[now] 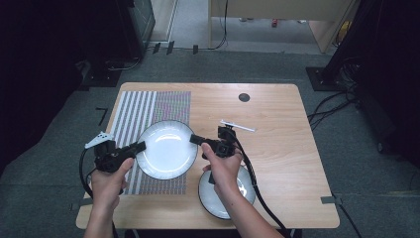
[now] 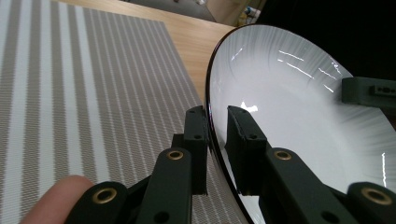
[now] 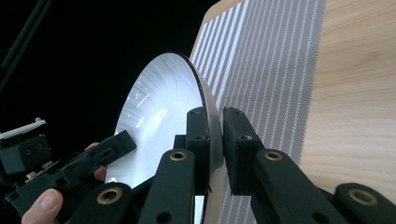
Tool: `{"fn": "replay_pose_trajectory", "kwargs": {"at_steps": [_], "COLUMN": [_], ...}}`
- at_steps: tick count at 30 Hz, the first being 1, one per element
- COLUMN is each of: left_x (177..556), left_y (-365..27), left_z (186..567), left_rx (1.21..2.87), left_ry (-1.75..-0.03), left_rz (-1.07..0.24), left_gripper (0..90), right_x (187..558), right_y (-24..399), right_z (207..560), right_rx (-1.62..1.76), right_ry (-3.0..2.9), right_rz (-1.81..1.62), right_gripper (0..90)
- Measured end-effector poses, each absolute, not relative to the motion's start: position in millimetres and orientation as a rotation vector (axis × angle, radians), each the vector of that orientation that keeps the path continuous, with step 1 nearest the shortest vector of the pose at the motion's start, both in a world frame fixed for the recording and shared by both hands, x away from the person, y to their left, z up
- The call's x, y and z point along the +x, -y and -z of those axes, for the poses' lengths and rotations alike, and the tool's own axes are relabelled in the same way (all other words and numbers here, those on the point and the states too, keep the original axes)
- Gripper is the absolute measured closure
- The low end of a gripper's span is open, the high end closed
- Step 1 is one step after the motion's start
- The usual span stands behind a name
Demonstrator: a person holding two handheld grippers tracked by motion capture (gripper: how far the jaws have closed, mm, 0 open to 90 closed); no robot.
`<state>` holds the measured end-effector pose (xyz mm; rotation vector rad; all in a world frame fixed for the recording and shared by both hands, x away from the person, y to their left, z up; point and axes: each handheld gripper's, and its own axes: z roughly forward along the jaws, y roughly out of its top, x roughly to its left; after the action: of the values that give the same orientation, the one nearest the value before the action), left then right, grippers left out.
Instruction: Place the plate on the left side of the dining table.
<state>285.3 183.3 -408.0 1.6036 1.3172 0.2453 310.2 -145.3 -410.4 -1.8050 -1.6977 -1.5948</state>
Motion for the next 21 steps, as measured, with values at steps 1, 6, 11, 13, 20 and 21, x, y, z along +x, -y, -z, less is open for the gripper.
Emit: {"fn": "replay_pose_trajectory", "kwargs": {"at_steps": [1,6,11,13,20,21], "left_x": [287,296,307,314,345,349], "left_y": [-187,-201,-212,-217,-232,-234], "left_z": [408,411,421,426,445,448], "left_rx": [1.597,1.546,1.517,1.501,1.502,1.497], "left_ry": [-1.325,-1.369,-1.413,-1.429,-1.520,-1.535], "left_rz": [-0.247,-0.252,-0.242,-0.229,-0.221,-0.216], "left_gripper": [79.0,77.8,76.2,76.8,76.6,76.6], "right_x": [314,332,346,354,386,390], "right_y": [140,123,109,103,82,78], "right_z": [411,414,423,428,447,449], "right_rx": [-1.800,-1.784,-1.780,-1.780,-1.820,-1.824], "right_ry": [1.698,1.665,1.652,1.649,1.643,1.653], "right_rz": [1.588,1.557,1.532,1.518,1.458,1.457], "right_gripper": [82.0,82.0,82.0,81.9,81.9,82.1]}}
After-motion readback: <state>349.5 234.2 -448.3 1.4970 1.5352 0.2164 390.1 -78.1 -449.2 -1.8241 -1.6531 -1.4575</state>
